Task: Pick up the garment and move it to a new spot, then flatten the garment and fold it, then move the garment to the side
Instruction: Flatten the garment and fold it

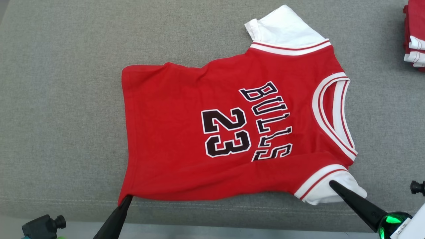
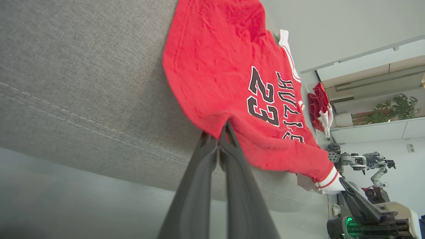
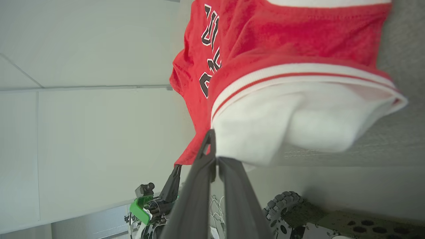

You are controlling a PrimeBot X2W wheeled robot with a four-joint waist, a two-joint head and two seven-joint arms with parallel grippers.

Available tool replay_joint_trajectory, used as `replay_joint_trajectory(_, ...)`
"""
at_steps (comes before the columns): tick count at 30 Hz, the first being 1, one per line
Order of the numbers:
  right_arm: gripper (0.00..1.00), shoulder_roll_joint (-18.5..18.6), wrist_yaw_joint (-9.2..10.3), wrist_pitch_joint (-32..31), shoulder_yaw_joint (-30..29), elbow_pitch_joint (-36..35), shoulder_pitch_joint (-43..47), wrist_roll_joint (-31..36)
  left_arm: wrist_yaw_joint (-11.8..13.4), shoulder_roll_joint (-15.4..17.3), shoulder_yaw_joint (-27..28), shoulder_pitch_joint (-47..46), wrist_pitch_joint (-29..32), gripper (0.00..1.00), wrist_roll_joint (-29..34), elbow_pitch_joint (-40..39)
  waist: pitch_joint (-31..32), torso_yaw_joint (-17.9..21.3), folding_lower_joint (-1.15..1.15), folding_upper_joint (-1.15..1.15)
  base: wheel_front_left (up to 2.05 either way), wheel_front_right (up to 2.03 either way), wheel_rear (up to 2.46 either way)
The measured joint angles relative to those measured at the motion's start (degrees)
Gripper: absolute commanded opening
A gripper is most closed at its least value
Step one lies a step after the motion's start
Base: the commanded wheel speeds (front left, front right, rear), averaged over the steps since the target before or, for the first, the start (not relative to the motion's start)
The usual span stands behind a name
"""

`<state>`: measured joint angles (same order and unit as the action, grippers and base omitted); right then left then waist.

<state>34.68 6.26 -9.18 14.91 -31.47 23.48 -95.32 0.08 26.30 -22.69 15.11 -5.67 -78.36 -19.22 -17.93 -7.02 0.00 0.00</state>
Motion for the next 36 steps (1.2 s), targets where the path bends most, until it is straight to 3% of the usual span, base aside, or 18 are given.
replay_joint_trajectory(6,0.0,2.9,0.65,-2.31,-0.71,-2.87,-4.81,0.58,0.33,3.79,-0.02,-1.41,2.79,0.0,1.27,-2.47,-1.03,0.82,0.0,0.0,0.0,0.0,0.0)
replay_joint_trajectory(10,0.0,4.9,0.93,-4.04,-1.1,-2.57,-7.08,0.63,0.54,4.35,0.14,-4.61,4.95,0.0,1.21,-4.08,-2.12,1.36,0.0,0.0,0.0,0.0,0.0)
replay_joint_trajectory(22,0.02,8.67,1.37,-7.69,-3.05,7.45,-16.07,-0.6,1.93,5.7,1.51,-13.94,10.33,0.0,-1.16,-2.85,-5.06,1.85,0.0,0.0,0.0,0.0,0.0)
replay_joint_trajectory(24,0.11,9.61,1.37,-8.57,-2.63,9.56,-18.13,-0.48,2.01,5.05,0.11,-16.62,12.21,0.0,-2.67,-1.22,-5.5,1.1,0.0,0.0,0.0,0.0,0.0)
replay_joint_trajectory(25,0.11,9.71,1.37,-8.61,-2.26,9.92,-18.91,-0.43,2.02,4.86,-0.42,-17.18,12.71,0.0,-2.67,-0.65,-5.64,0.8,0.0,0.0,0.0,0.0,0.0)
replay_joint_trajectory(26,0.2,9.62,1.37,-8.6,-1.96,10.36,-19.83,-0.43,2.03,4.58,-0.86,-17.74,13.13,0.0,-2.69,0.11,-5.77,0.5,0.0,0.0,0.0,0.0,0.0)
replay_joint_trajectory(28,0.27,9.49,1.37,-9.01,-1.38,11.09,-21.64,-0.43,2.03,3.88,-1.57,-18.63,13.77,0.0,-3.1,1.34,-6.03,-0.09,0.0,0.0,0.0,0.0,0.0)
replay_joint_trajectory(29,0.42,9.24,1.37,-9.07,-1.07,11.43,-22.57,-0.4,2.03,3.44,-1.78,-18.91,13.81,0.0,-3.12,2.09,-6.14,-0.36,0.0,0.0,0.0,0.0,0.0)
replay_joint_trajectory(34,0.47,7.92,1.37,-9.78,0.85,13.54,-26.12,-0.34,2.46,2.14,-2.46,-20.14,14.57,0.0,-3.13,5.02,-6.38,-1.11,0.0,0.0,0.0,0.0,0.0)
replay_joint_trajectory(35,0.54,7.71,1.37,-9.78,1.1,14.17,-26.53,-0.25,2.46,1.77,-2.65,-20.69,14.79,0.0,-3.13,5.55,-6.37,-1.18,0.0,0.0,0.0,0.0,0.0)
replay_joint_trajectory(36,0.77,7.53,1.37,-9.77,1.27,14.73,-26.87,0.11,2.46,1.47,-2.86,-21.23,14.8,0.0,-3.13,6.0,-6.35,-1.24,0.0,0.0,0.0,0.0,0.0)
